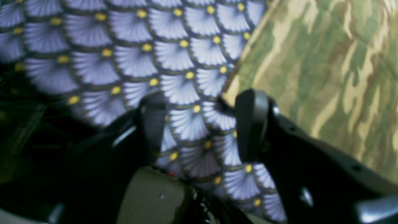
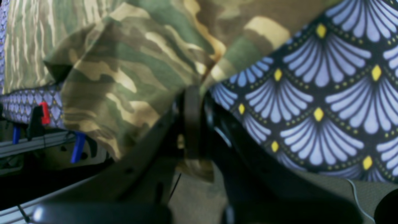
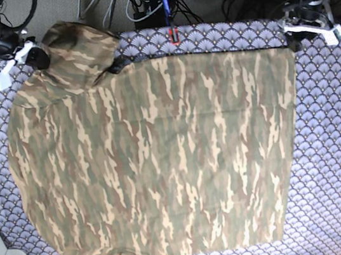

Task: Fold the T-shirt properly
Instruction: 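Move the left gripper to the other shoulder corner and grasp both, then lift both shoulder corners and pull them toward the hem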

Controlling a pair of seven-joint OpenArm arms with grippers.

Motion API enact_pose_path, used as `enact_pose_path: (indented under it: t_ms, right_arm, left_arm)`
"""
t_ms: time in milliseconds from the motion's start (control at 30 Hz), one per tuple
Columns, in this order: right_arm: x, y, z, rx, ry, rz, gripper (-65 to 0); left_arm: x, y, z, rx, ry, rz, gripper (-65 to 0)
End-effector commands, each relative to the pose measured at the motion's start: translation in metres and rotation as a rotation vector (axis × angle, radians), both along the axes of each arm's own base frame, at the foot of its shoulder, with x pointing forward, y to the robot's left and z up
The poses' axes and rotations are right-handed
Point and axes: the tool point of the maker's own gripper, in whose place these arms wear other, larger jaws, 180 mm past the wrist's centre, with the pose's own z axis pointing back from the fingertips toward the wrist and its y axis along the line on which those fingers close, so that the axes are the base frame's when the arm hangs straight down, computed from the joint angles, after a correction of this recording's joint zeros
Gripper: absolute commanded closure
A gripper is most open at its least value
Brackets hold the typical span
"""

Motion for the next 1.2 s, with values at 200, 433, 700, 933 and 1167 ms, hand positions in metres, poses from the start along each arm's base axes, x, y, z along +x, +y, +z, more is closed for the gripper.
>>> enact_pose_path:
  t_ms: [200,433,700,933,1167]
  right_arm:
    - [-0.013,-0.008,-0.01,-0.054,0.078,0.024,0.0]
    - [-0.01,0.005,-0.012,-0.044,0.082,0.076,0.0]
    - [-0.009,0.01,-0.012,-0.039,0.082,0.092,0.0]
    - [-0.009,0.01,-0.012,-0.039,0.081,0.092,0.0]
    - [-0.007,0.001,-0.009,-0.063,0.077,0.097,0.0]
  left_arm:
    - [0.018,0.002,-0.002,-0.019,-0.04,0.0,-35.3]
    - [0.029,-0.021,-0.008,-0.049,-0.04,-0.057,-35.3]
    - [0.024,-0.032,-0.021,-0.083,-0.01,-0.068,-35.2]
    - [0.026,-0.031,-0.025,-0.093,-0.002,-0.063,-11.5]
    - [0.025,-0.033,-0.022,-0.092,0.0,-0.072,0.0]
